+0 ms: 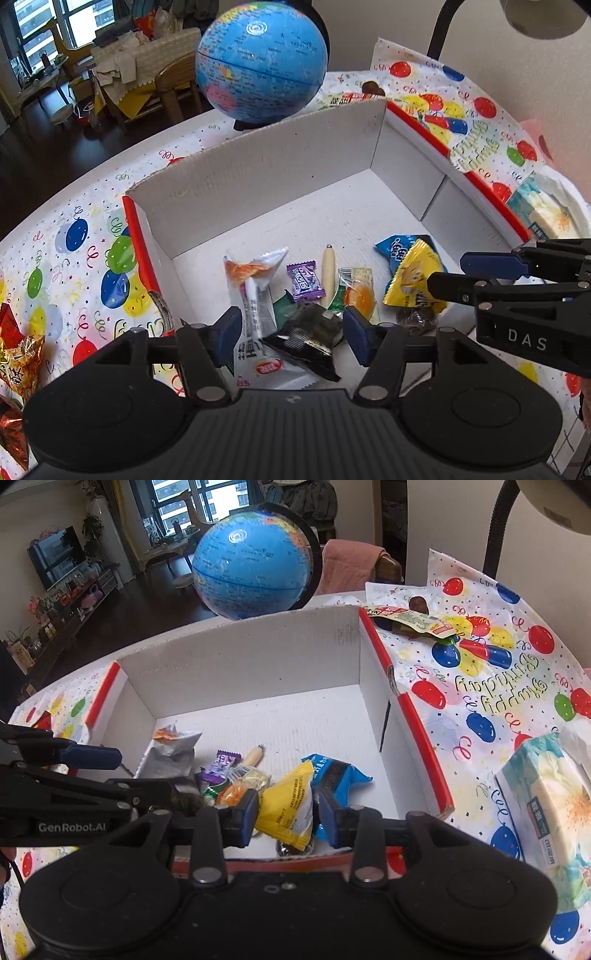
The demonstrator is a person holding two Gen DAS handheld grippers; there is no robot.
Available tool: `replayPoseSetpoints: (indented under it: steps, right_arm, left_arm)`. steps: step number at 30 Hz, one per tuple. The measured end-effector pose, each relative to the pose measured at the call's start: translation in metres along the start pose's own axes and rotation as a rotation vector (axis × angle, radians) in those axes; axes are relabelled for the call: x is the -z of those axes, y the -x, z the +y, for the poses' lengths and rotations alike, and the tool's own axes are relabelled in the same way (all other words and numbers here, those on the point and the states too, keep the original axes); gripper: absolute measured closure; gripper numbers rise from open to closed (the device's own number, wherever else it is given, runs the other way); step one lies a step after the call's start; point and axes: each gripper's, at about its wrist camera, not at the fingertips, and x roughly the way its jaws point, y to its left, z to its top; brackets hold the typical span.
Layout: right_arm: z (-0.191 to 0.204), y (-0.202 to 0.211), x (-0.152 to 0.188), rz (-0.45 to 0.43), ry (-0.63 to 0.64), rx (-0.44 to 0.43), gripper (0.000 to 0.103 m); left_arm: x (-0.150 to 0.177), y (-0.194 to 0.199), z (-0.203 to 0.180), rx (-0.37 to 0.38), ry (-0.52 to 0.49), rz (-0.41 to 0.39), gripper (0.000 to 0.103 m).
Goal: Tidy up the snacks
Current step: 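Carry the black and yellow packets into the red box and open both grippers, then withdraw both tools from the red box back over the remaining packets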
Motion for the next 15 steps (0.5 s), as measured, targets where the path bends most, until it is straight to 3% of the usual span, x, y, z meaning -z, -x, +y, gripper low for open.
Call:
replayPoseSetpoints:
  steps: [5,8,11,15]
  right_arm:
    - [0.005,0.015,0.002,-0.02,0.014,-0.005,0.058]
    - [0.01,0.025,0.003,-0.032,0.018,-0.006,0.055]
    - [0.017,0.037,0.005,-0.054,0.025,-0.009,0.046]
    - [0.029,0.052,0.006,-0.082,0.039,-0.02,0.041]
  left_arm:
    - [0.004,0.017,0.005,0.021,0.014,-0.027,0.043]
    - [0.008,0.03,0.009,0.027,0.024,-0.053,0.037]
    - [0.013,0.043,0.015,0.037,0.038,-0.076,0.036]
    - [0.02,0.062,0.024,0.041,0.052,-0.106,0.035]
